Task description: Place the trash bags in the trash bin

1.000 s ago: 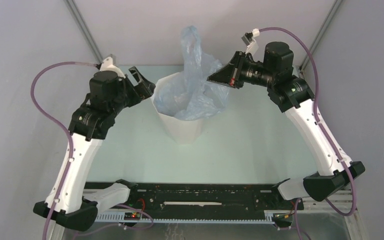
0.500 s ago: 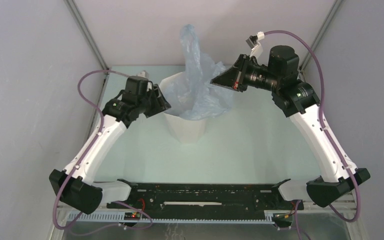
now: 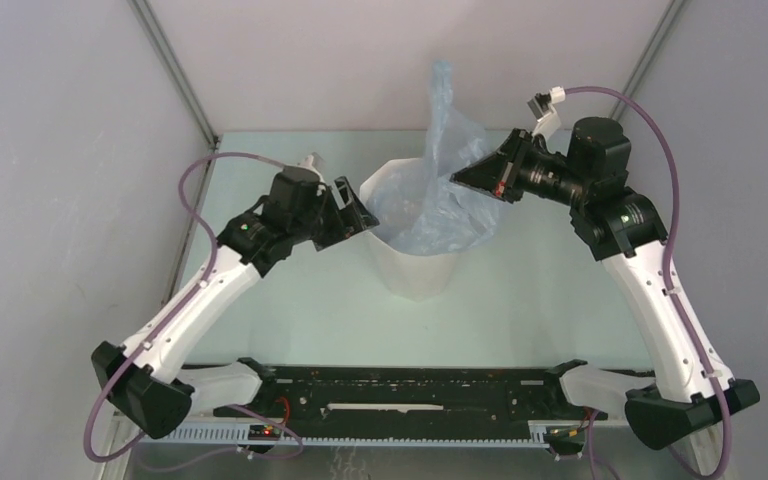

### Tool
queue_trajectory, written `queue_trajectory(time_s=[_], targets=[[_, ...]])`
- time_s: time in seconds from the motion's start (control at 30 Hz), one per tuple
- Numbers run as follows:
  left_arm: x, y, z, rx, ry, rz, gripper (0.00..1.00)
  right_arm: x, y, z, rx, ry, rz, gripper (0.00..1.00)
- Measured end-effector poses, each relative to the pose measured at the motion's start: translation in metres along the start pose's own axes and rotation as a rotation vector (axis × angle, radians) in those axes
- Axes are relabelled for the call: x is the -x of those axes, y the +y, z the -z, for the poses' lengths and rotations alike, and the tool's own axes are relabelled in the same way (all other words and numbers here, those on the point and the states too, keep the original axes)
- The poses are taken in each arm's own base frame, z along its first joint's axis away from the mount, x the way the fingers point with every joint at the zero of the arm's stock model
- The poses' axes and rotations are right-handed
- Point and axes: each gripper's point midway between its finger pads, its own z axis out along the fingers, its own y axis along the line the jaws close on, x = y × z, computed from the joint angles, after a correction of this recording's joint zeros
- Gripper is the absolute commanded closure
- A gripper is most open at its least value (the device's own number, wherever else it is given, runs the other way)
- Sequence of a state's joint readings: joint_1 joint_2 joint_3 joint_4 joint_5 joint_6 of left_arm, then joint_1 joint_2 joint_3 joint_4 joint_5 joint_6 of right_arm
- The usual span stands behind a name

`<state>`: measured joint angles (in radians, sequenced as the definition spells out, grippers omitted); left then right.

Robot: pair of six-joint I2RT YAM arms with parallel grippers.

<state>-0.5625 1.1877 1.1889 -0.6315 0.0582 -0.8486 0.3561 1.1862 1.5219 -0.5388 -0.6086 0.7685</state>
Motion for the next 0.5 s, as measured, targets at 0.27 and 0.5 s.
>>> queue_trajectory(time_s=[0.27,0.5], targets=[[0.061,-0.05,0.072,-0.082,-0.212,-0.126,0.57,-0.01,0.005,0.022,0.004,-0.012,0.004,1.0],[0.066,-0.109,0.081,-0.197,-0.247,-0.258,0.7,-0.009,0.014,0.035,0.026,-0.034,0.019,1.0]])
